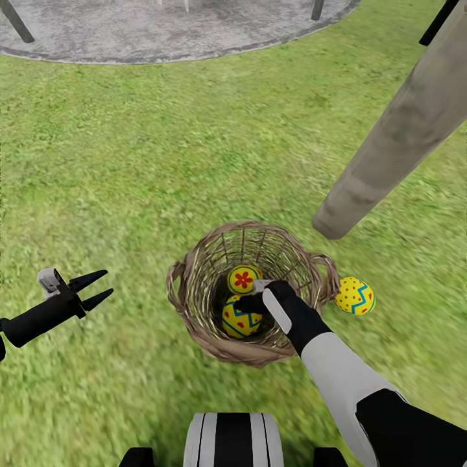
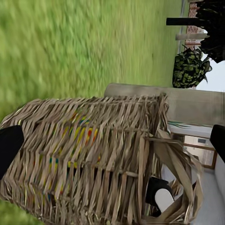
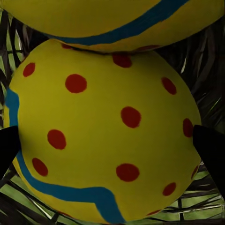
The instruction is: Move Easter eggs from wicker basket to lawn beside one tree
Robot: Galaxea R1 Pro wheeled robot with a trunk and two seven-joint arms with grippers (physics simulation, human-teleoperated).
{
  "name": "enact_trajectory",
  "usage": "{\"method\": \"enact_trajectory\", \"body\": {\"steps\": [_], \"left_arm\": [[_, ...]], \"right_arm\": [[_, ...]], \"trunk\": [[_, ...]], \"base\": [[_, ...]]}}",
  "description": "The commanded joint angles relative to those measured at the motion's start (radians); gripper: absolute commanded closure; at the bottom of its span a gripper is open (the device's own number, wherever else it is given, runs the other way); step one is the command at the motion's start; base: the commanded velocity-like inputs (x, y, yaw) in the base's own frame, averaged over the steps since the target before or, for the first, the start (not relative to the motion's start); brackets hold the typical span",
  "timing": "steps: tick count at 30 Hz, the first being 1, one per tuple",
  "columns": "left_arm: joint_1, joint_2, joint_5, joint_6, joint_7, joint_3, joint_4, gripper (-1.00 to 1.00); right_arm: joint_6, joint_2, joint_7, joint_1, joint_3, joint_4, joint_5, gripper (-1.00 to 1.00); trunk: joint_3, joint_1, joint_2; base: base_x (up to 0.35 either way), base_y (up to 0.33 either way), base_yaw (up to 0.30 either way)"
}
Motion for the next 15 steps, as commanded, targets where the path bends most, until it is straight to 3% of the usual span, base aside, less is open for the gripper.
{"method": "enact_trajectory", "body": {"steps": [1,15], "left_arm": [[-0.001,0.0,-0.005,0.004,-0.006,0.001,0.0,-1.0],[-0.001,0.0,-0.007,0.003,-0.005,0.001,0.002,-1.0]], "right_arm": [[0.003,0.0,-0.01,-0.001,0.002,-0.002,-0.008,1.0],[0.007,0.0,-0.011,-0.001,0.004,-0.008,-0.009,1.0]], "trunk": [[0.0,0.0,0.0],[0.007,-0.001,0.0]], "base": [[0.0,0.0,0.0],[0.0,0.0,0.0]]}}
